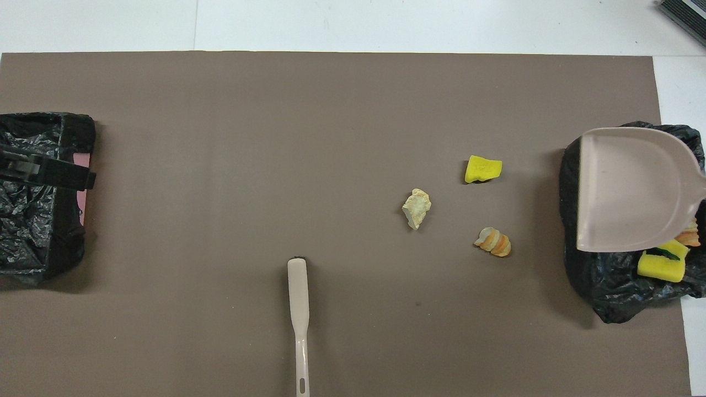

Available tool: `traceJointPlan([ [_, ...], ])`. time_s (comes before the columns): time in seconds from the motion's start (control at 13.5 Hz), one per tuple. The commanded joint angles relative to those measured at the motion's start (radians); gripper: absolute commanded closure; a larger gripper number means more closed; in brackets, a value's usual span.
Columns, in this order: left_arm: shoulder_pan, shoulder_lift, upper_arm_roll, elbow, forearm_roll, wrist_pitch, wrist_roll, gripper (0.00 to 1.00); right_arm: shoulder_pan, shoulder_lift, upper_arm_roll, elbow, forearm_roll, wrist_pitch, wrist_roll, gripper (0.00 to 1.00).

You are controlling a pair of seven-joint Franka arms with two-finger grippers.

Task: Sweep and dump trash in bin
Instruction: 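Bring the empty dustpan back to the table center with the right gripper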

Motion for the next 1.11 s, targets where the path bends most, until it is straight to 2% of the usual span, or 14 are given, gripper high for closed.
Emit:
traceJointPlan([
  [0.0,0.010,-0.009,-0.006,0.002,0.015,-0.018,0.008,0.00,0.075,-0.025,-0.004,-0.067,0.048,0.019,0.250,1.00],
  [0.3,0.010,-0.008,-0.006,0.002,0.014,-0.018,0.008,0.00,0.225,0.054,-0.004,-0.071,0.091,0.079,0.610,1.00],
  [0.59,0.010,-0.008,-0.006,0.002,0.014,-0.018,0.008,0.00,0.366,0.125,-0.004,-0.070,0.108,0.218,0.955,1.00],
  [0.74,0.010,-0.009,-0.006,0.002,0.014,-0.018,0.008,0.00,0.425,0.157,-0.004,-0.065,0.171,0.304,1.137,1.00],
  [1.03,0.010,-0.009,-0.006,0.002,0.014,-0.018,0.008,0.00,0.553,0.278,-0.002,0.016,0.217,0.430,1.556,1.00],
])
